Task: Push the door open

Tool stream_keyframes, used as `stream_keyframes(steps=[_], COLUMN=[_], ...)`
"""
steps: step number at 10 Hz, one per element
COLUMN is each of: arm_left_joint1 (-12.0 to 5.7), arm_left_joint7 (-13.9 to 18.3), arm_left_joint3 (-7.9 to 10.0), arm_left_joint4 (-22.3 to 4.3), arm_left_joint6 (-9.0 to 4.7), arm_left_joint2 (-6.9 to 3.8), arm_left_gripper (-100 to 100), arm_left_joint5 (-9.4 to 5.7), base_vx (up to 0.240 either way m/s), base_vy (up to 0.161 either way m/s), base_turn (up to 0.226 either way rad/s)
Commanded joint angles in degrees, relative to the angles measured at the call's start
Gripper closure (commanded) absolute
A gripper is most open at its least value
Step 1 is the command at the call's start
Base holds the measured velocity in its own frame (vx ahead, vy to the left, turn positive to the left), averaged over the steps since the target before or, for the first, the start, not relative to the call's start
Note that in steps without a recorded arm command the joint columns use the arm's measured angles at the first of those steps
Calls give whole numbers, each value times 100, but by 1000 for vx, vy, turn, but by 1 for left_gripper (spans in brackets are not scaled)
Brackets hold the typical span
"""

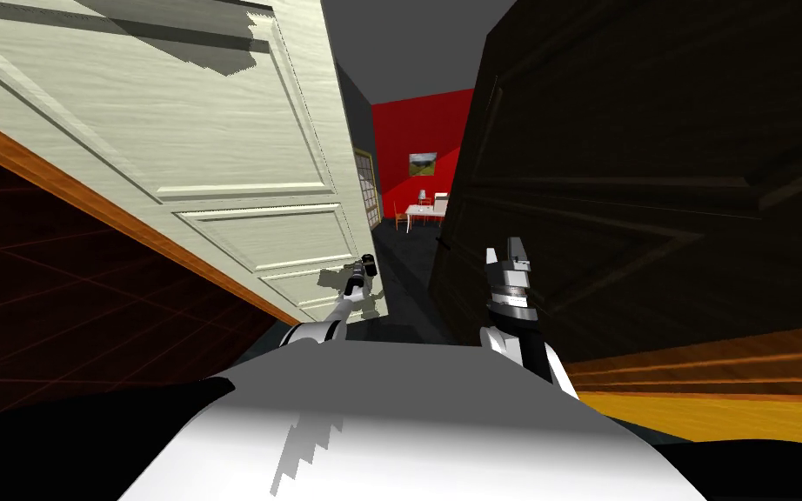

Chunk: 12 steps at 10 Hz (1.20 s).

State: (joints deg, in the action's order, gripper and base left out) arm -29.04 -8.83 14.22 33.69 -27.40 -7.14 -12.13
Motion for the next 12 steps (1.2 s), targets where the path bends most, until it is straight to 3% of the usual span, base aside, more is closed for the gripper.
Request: stream_keyframes(steps=[1, 3, 9, 12], arm_left_joint1=[103, 92, 69, 15], arm_left_joint7=[-9, -40, -109, -148], arm_left_joint3=[35, 129, 343, 339], arm_left_joint4=[197, 162, 83, -10], arm_left_joint6=[32, 16, -21, -76], arm_left_joint2=[-30, -47, -83, -55], arm_left_gripper=[100, 100, 100, 100], arm_left_joint5=[-1, -8, -23, -27], base_vx=[52, 60, 161, 132], base_vy=[-10, -12, -97, 2], base_turn=[-13, 38, 98, 87])
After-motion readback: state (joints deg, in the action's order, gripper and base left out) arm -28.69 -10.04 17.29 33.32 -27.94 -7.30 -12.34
